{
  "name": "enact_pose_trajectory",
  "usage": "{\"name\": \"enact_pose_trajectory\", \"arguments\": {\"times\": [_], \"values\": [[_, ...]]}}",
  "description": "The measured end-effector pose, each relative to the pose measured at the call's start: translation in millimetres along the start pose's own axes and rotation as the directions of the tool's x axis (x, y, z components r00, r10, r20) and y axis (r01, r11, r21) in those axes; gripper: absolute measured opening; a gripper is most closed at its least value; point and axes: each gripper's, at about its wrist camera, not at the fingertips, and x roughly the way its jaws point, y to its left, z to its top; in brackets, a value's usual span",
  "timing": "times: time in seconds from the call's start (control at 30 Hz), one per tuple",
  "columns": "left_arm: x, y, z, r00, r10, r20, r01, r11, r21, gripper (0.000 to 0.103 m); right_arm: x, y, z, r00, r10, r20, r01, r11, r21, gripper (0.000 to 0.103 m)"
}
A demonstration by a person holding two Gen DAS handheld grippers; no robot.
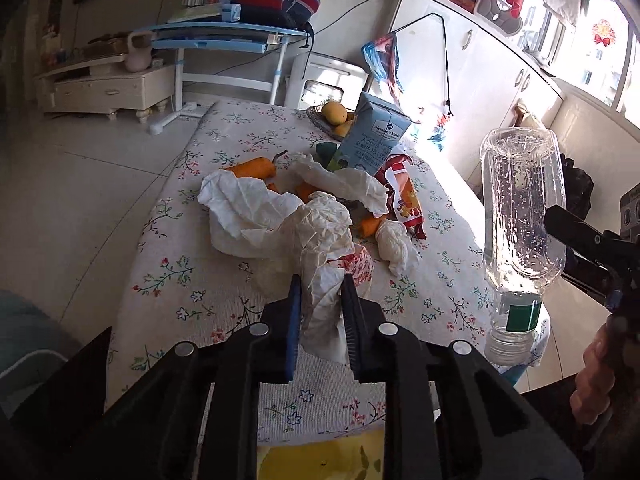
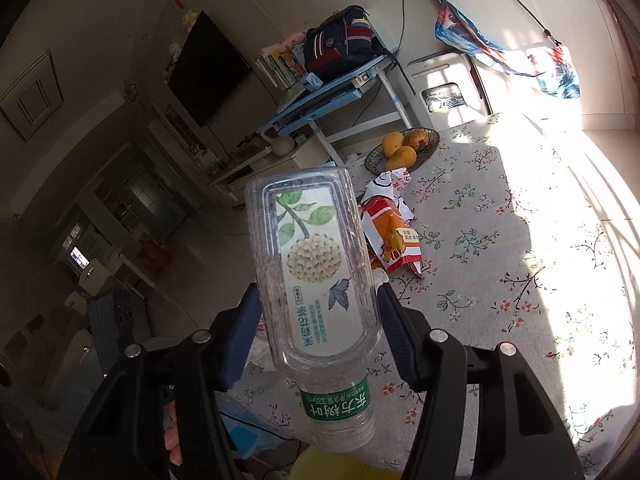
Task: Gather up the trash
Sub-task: 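Carry the bottle to the yellow basin and open the right tool while left holds tissue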
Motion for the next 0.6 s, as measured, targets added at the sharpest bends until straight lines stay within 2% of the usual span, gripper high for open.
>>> {"name": "enact_pose_trajectory", "arguments": {"times": [0.1,0.2,0.3,0.4,0.5,0.6], "values": [[-17,8,-5,1.0,-0.001,0.015,0.001,1.0,-0.003,0.019,-3,10,-23,0.999,0.031,-0.023,-0.031,0.999,0.015,0.058],[-29,19,-7,0.999,-0.046,0.025,0.047,0.999,-0.017,0.019,2,20,-47,0.996,0.045,-0.072,-0.043,0.999,0.032,0.058],[-36,43,-6,0.993,-0.116,0.026,0.118,0.987,-0.112,0.02,8,30,-68,0.991,0.044,-0.128,-0.041,0.999,0.023,0.058],[-45,58,-3,0.994,-0.099,0.049,0.104,0.986,-0.13,0.02,17,36,-85,0.983,0.032,-0.182,-0.03,0.999,0.018,0.058],[-53,68,1,0.992,-0.106,0.068,0.114,0.984,-0.139,0.02,29,38,-103,0.968,-0.005,-0.253,0.005,1.0,0.0,0.058],[-58,73,3,0.991,-0.111,0.08,0.122,0.983,-0.137,0.02,47,39,-120,0.937,-0.065,-0.342,0.054,0.998,-0.042,0.058]]}}
